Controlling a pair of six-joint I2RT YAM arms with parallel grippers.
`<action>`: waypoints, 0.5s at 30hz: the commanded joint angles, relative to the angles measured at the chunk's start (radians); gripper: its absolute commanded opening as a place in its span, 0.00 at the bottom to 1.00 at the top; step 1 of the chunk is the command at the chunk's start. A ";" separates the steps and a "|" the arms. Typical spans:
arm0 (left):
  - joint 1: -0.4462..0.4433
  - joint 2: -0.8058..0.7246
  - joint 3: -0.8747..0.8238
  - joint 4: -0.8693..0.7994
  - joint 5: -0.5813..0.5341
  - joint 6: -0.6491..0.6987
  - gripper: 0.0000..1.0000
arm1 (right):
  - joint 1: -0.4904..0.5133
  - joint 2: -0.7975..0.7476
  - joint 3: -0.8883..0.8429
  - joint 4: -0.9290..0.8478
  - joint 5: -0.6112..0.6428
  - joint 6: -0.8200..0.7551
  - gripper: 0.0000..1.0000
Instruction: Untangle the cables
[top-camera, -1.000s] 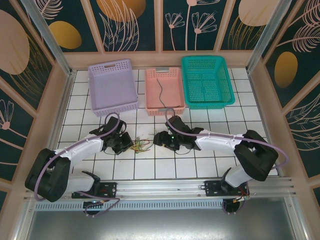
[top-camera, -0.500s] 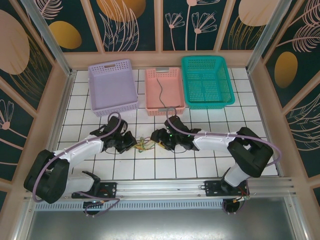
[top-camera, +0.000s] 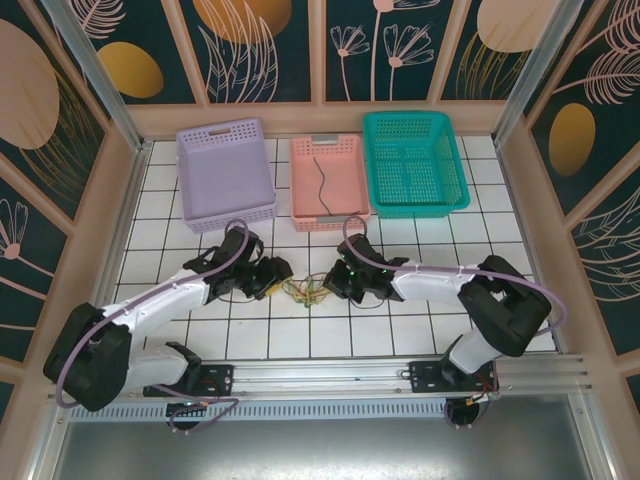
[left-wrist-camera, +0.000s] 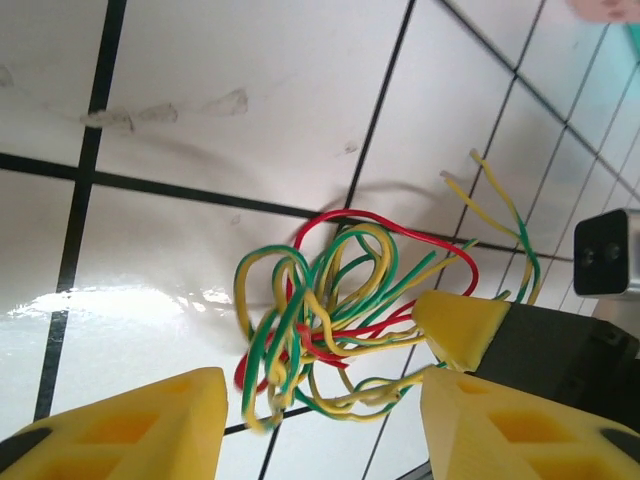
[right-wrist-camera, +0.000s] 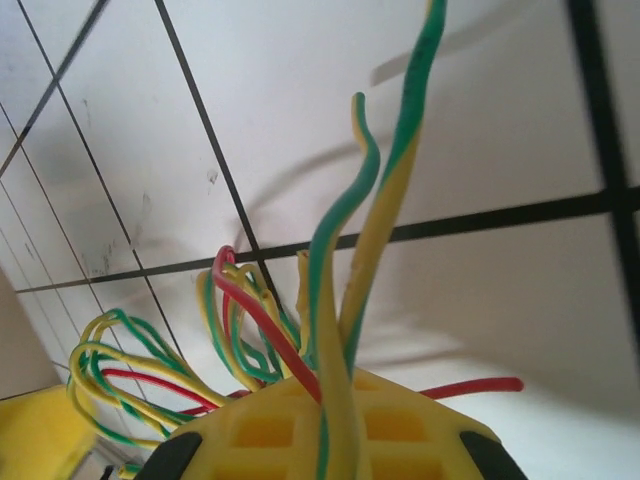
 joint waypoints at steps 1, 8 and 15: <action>-0.001 -0.025 0.008 -0.034 -0.038 0.024 0.47 | -0.015 -0.045 -0.004 -0.129 0.061 -0.111 0.00; -0.001 0.080 -0.001 0.039 0.025 0.058 0.39 | -0.028 -0.060 -0.013 -0.141 0.057 -0.136 0.00; -0.001 0.138 -0.020 0.123 0.040 0.069 0.28 | -0.057 -0.063 -0.023 -0.128 0.032 -0.146 0.00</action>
